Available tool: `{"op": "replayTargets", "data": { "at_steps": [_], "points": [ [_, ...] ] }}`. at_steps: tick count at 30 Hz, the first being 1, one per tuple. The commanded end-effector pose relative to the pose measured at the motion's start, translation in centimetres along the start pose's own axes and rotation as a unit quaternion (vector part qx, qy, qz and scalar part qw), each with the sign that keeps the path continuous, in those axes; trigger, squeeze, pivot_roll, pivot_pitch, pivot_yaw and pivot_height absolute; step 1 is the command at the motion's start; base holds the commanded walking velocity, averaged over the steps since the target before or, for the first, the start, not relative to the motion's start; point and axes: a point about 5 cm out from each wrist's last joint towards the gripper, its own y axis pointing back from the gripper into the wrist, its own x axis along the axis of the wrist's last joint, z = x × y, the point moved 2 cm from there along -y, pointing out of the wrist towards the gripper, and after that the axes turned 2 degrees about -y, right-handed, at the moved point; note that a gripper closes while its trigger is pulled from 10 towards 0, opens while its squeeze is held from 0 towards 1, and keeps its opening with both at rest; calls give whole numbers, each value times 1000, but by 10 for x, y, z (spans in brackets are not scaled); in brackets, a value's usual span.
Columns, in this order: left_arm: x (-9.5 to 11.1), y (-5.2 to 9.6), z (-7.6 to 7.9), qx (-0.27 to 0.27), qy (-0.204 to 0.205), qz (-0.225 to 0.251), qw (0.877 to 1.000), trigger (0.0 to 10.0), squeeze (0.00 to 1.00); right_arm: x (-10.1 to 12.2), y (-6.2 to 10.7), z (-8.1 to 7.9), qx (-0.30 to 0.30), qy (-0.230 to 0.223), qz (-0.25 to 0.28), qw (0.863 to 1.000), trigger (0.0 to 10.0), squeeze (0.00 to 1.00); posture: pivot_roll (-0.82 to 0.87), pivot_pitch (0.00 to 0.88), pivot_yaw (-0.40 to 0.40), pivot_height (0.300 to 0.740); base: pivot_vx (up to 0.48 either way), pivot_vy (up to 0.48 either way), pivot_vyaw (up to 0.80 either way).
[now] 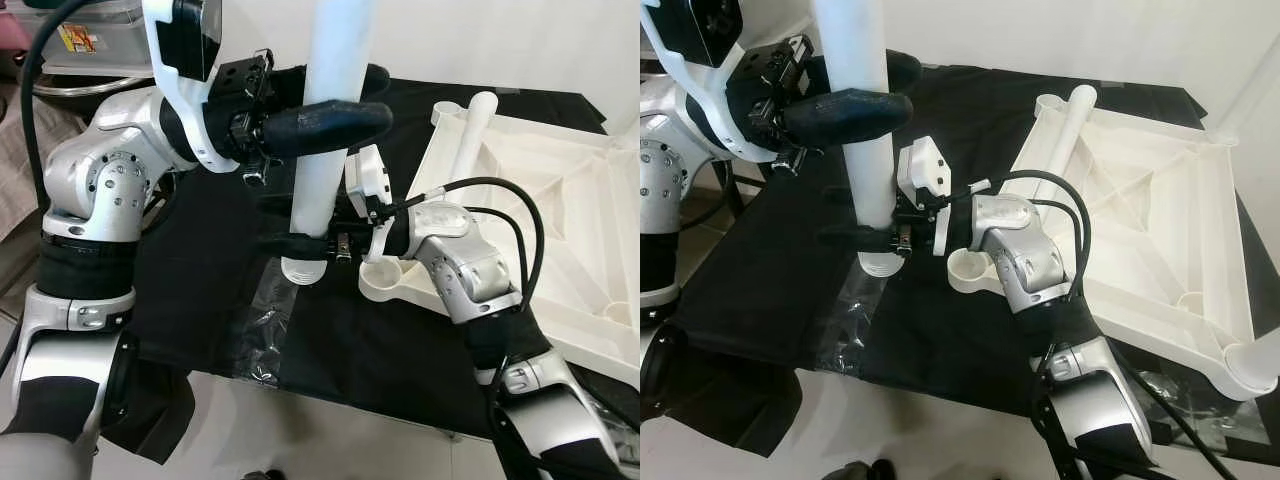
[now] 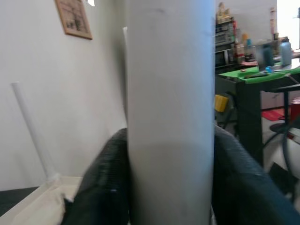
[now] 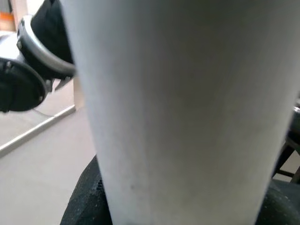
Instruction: Building children table
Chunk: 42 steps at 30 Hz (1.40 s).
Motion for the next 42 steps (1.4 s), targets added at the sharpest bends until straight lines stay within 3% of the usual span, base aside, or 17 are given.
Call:
{"op": "replayTargets", "data": {
  "at_steps": [1, 4, 7, 10, 11, 13, 15, 16, 17, 18, 19, 20, 22, 24, 27, 38, 42],
  "points": [
    [4, 1, -5, 24, -13, 3, 1000, 10000, 1000, 8, 0, 6, -18, 6, 21, 1000, 0, 0, 2, 147, 28, 740, 0, 0, 0],
    [7, 22, -22, 118, -31, 4, 993, 10000, 1000, 10, 12, 23, -89, 5, 23, 996, 0, 0, 1, 155, 28, 740, 0, 0, 0],
    [7, 32, -27, 148, -37, 1, 988, 10000, 1000, 10, 17, 27, -108, 5, 21, 994, 0, 0, -1, 160, 29, 740, 0, 0, 0],
    [2, 70, -35, 252, -49, -11, 967, 10000, 1000, 13, 37, 36, -144, 2, 16, 989, 0, 0, -2, 173, 27, 740, 0, 0, 0],
    [2, 70, -35, 252, -49, -11, 967, 10000, 1000, 13, 37, 36, -144, 2, 16, 989, 0, 0, -2, 173, 27, 740, 0, 0, 0],
    [-8, 100, -33, 343, -51, -25, 937, 10000, 1000, 14, 51, 40, -162, 0, 8, 987, 0, 0, -5, 195, 25, 740, 0, 0, 0],
    [-8, 100, -33, 343, -51, -25, 937, 10000, 1000, 14, 51, 40, -162, 0, 8, 987, 0, 0, -5, 195, 25, 740, 0, 0, 0],
    [-22, 119, -28, 407, -48, -51, 911, 10000, 1000, 14, 57, 40, -165, -4, 1, 986, 0, 0, -4, 206, 22, 740, 0, 0, 0],
    [-41, 137, -19, 468, -33, -69, 881, 10000, 1000, 14, 61, 39, -166, -6, -3, 986, 4745, 0, -6, 221, 19, 740, 0, 0, 0],
    [-41, 137, -19, 468, -33, -69, 881, 10000, 1000, 14, 61, 39, -166, -6, -3, 986, 4745, 0, -6, 221, 19, 740, 0, 0, 0],
    [-52, 147, -11, 503, -23, -81, 860, 10000, 1000, 14, 64, 38, -166, -7, -4, 986, 4745, 0, -7, 225, 18, 740, 0, 0, 0],
    [-66, 152, 0, 526, -9, -89, 846, 10000, 24, 13, 63, 34, -154, -6, -13, 988, 10000, 0, -8, 237, 17, 740, 0, 0, 0],
    [-73, 153, 6, 535, 0, -91, 840, 10000, 24, 12, 62, 31, -145, -6, -19, 989, 10000, 0, -9, 241, 16, 740, 0, 0, 0],
    [-90, 150, 23, 554, 21, -100, 826, 10000, 0, 8, 59, 23, -114, -10, -46, 992, 10000, 0, -14, 287, 6, 740, 0, 0, 0],
    [-98, 142, 34, 562, 28, -108, 820, 10000, 0, 7, 58, 19, -88, -22, -53, 994, 10000, 0, -15, 316, 5, 740, 0, 0, 0],
    [-94, 118, 54, 583, -3, -130, 802, 10000, 0, 36, 68, 5, 54, -49, -45, 996, 10000, 0, -21, 420, 13, 740, 0, 0, 0],
    [-91, 110, 58, 590, -10, -132, 797, 10000, 0, 40, 66, 4, 76, -50, -51, 995, 10000, 0, -23, 426, 14, 740, 0, -346, 0]
  ]
}}
